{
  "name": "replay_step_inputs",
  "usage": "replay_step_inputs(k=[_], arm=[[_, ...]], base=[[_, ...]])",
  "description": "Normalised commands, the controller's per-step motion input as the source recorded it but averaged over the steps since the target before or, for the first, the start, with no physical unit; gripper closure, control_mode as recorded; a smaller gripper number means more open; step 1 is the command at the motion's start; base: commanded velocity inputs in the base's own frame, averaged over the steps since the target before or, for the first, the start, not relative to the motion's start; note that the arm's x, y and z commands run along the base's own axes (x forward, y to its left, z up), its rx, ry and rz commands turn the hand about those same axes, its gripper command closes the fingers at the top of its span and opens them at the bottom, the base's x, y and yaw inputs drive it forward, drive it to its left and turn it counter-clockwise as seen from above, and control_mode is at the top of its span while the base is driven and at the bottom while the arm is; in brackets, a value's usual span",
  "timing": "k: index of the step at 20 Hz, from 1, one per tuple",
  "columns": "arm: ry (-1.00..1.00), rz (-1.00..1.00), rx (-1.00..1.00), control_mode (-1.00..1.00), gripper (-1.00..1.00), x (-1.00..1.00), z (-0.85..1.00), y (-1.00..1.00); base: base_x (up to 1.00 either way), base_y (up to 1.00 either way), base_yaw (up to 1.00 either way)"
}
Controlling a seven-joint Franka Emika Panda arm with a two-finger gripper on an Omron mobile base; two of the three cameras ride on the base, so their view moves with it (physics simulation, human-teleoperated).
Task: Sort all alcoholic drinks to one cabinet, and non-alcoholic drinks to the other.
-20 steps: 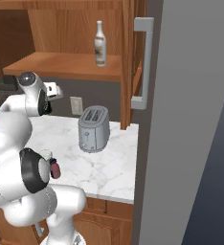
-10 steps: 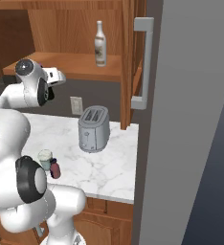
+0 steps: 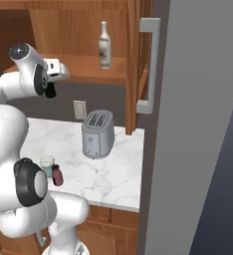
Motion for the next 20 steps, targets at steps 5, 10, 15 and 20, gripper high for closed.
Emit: replay_step_inputs(k=[5,10,15,20], arm=[[-0.01,-0.08,0.10,-1.00,1.00,0.00,0.64,-0.37],[-0.09,-0.07,0.08,-1.00,1.00,0.00,0.55,-0.39],[-0.19,-0.06,0.01,-1.00,1.00,0.28,0.34,-0.29],[-0.20,-0.04,0.00,-1.00,1.00,0.59,0.08,-0.20]], base=[[0.00,0.00,0.00],[0.00,0.00,0.00],[0.00,0.00,0.00],[0.00,0.00,0.00]])
